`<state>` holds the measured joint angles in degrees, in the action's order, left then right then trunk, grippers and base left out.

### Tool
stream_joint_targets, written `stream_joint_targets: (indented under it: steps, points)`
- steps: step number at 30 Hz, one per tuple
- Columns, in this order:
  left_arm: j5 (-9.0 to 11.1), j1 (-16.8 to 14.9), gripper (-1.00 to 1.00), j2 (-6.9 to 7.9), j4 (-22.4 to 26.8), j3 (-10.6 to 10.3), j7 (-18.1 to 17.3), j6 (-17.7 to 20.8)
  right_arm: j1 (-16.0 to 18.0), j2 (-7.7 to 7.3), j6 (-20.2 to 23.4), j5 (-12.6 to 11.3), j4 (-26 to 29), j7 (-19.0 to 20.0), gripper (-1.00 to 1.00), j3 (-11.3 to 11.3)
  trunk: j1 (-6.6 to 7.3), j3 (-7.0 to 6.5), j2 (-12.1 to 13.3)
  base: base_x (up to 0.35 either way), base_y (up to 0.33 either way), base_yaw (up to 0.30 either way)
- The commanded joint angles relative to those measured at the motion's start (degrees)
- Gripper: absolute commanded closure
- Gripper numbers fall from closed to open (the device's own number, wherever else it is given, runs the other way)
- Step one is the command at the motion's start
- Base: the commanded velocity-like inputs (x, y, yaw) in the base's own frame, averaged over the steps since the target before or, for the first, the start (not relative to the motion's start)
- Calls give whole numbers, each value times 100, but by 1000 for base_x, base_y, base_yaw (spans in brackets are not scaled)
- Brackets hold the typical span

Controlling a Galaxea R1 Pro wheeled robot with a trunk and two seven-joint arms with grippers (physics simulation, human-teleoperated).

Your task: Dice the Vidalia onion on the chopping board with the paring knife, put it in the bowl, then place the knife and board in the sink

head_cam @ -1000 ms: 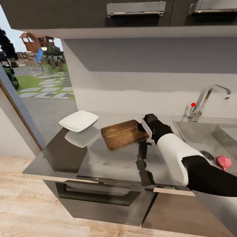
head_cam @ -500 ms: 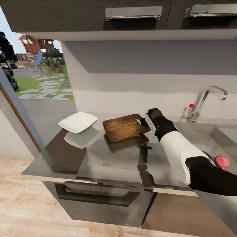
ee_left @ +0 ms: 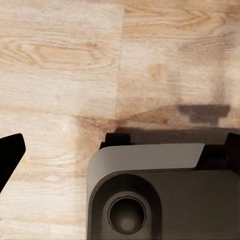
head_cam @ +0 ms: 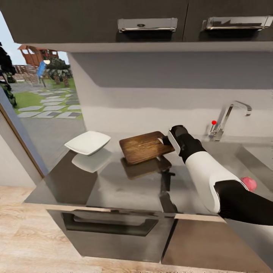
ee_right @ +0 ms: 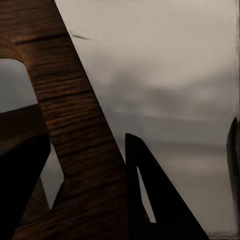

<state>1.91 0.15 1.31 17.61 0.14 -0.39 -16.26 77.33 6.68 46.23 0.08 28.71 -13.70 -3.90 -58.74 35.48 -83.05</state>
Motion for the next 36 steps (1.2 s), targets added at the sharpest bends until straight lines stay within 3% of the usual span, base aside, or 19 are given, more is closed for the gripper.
stream_joint_targets:
  steps: [1, 6, 9, 13, 17, 22, 25, 30, 36]
  points:
    - [20, 0, -100, 0, 5, 0, -3, -9, 5, -29, 20, -29, -12, 2, 100, -18, 2, 0, -3, -179, 120, -47]
    - [20, -2, -100, 0, 5, 0, -4, -9, 3, -233, -18, -95, -81, 219, 100, 27, 2, -7, -3, -204, 139, -15]
    - [20, -4, -100, 0, 5, 3, -4, -9, 5, -401, -25, -378, -135, 343, 100, 79, 2, -8, -3, -238, 149, -2]
    - [20, -3, -100, 0, 5, 3, -1, -7, 4, -475, -77, -633, -204, 363, 100, 98, 2, -8, -3, -209, 125, 0]
    - [20, -2, -100, 0, 5, 4, -3, -3, 1, -619, -325, -719, -327, 360, 100, 102, 2, -8, -3, -47, 28, 0]
    - [20, -3, -100, 0, 5, 4, 2, 0, 3, -678, -560, -857, -530, 302, 100, 163, 2, -8, -3, -7, 5, 0]
    - [20, -1, -100, 0, 5, 4, 3, 0, 1, -682, -627, -879, -557, -20, 100, 288, 2, -8, -3, 0, 0, 0]
    - [20, -5, -100, 0, 5, 2, 1, 0, 3, -630, -649, -906, -530, -1177, 100, 681, 2, -8, -3, 0, 0, 0]
    - [20, -1, -100, 0, 5, 1, 2, 0, 3, -608, -644, -909, -511, -1597, 100, 776, 2, -8, -3, 0, 0, 0]
